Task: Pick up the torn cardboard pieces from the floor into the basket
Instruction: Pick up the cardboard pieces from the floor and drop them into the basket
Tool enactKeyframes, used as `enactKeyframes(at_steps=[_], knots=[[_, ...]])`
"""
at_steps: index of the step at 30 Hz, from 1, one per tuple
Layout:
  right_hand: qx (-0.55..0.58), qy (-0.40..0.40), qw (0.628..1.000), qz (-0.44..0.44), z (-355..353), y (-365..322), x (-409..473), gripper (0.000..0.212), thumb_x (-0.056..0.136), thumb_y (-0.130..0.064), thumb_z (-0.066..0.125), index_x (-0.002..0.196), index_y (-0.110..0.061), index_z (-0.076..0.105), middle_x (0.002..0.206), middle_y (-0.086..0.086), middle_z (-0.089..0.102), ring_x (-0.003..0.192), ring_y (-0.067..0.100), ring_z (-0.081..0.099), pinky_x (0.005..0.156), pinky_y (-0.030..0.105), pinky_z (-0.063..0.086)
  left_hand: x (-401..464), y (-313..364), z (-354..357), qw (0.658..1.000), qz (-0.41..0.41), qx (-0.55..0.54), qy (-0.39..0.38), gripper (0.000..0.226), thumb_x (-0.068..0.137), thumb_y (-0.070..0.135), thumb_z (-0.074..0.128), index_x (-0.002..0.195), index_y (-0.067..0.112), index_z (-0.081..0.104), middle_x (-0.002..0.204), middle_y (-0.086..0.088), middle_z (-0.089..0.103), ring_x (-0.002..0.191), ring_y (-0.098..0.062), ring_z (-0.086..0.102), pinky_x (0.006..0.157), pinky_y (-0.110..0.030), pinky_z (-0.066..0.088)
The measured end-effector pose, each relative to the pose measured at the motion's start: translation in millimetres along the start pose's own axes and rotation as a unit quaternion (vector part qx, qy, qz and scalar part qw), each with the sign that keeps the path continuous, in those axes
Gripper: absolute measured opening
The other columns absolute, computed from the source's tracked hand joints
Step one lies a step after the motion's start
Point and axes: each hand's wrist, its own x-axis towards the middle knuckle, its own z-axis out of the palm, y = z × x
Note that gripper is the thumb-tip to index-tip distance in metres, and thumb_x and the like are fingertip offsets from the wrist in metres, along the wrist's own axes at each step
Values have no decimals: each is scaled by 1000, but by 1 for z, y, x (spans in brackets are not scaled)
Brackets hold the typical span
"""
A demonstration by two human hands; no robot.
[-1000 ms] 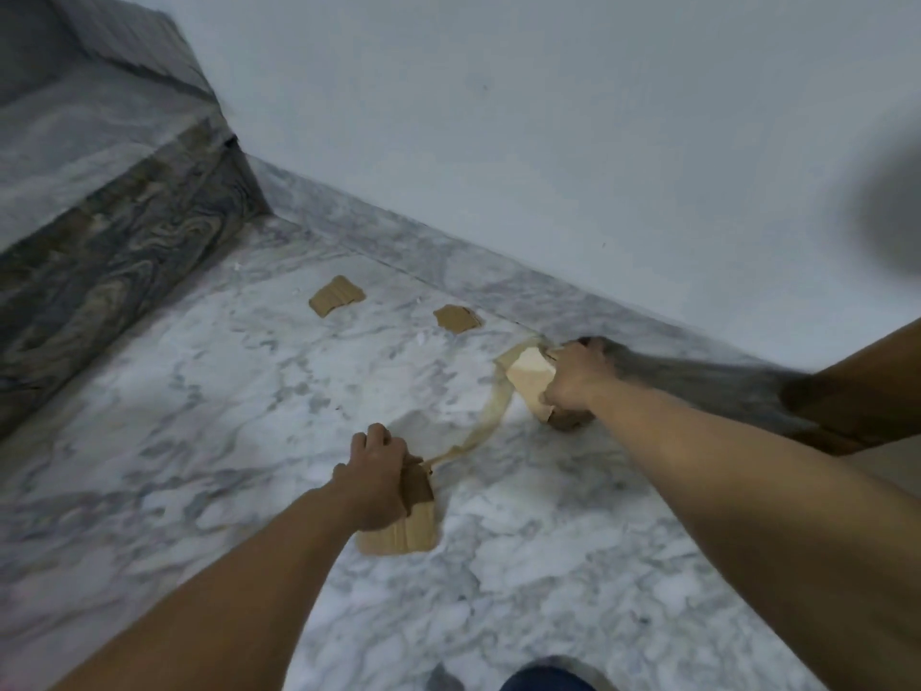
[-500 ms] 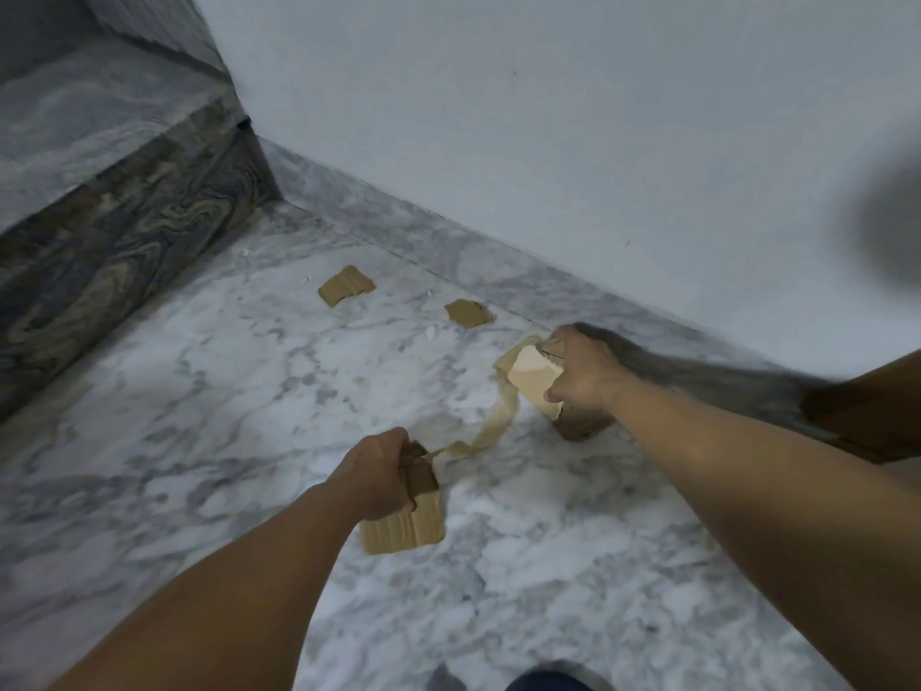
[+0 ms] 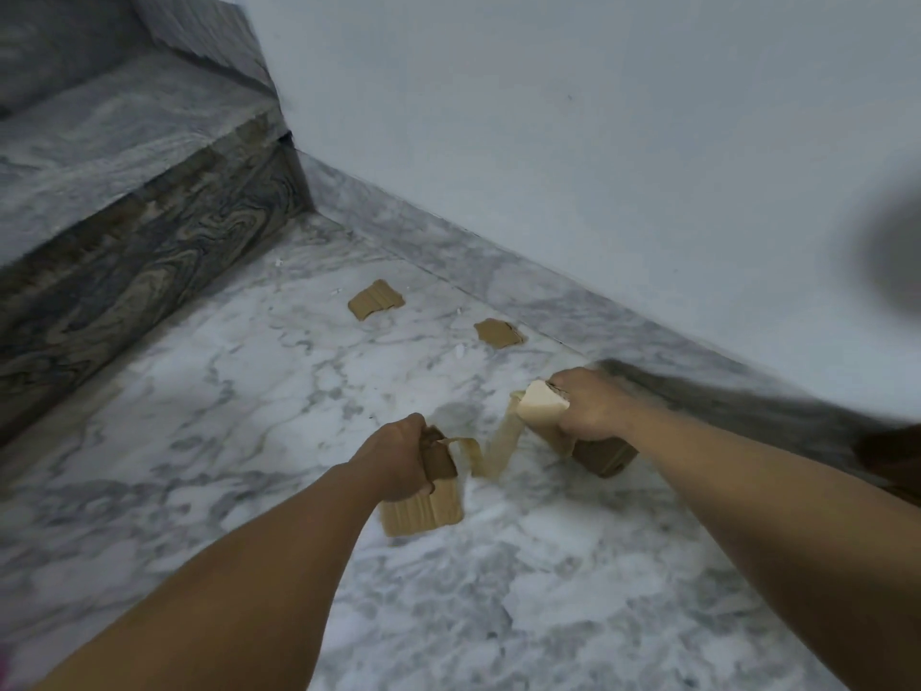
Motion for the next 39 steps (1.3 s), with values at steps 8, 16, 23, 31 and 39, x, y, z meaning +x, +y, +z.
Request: enactKeyframes(at_steps=[8,16,23,31,39], knots=[[16,68,997,-25,-35,-48,35,33,78,-15,69,110,-12,62,117,12,65,108,30,61,76,28,45,46,-4,-77,998,-2,51,24,59,70,16,83,117,8,49,123,-11,54,111,-27,54,82,-31,43],[28,95,995,-34,-35,-75,76,52,85,-20,61,134,-10,46,139,14,47,128,32,46,100,36,40,109,-22,-129,997,-13,57,56,59,82,15,73,133,9,43,129,-11,52,117,-29,51,91,-32,44],[35,90,995,-12,-30,-77,94,55,83,-26,64,130,-7,42,137,15,46,125,35,48,96,38,41,153,-34,-141,989,-47,121,78,70,85,26,66,142,9,30,138,-11,26,127,-31,29,100,-42,37],[28,50,998,31,-38,-83,105,55,82,-26,69,129,-5,48,131,15,56,119,33,55,92,36,49,156,-27,-133,995,-28,46,84,50,78,18,68,121,9,45,121,-15,53,107,-33,54,86,-40,49],[48,36,998,1,-41,-79,97,42,82,-21,71,120,-8,59,126,13,61,116,30,58,87,29,46,130,-14,-112,997,-13,-8,81,47,81,13,68,120,4,44,112,-11,53,96,-28,52,72,-32,40]])
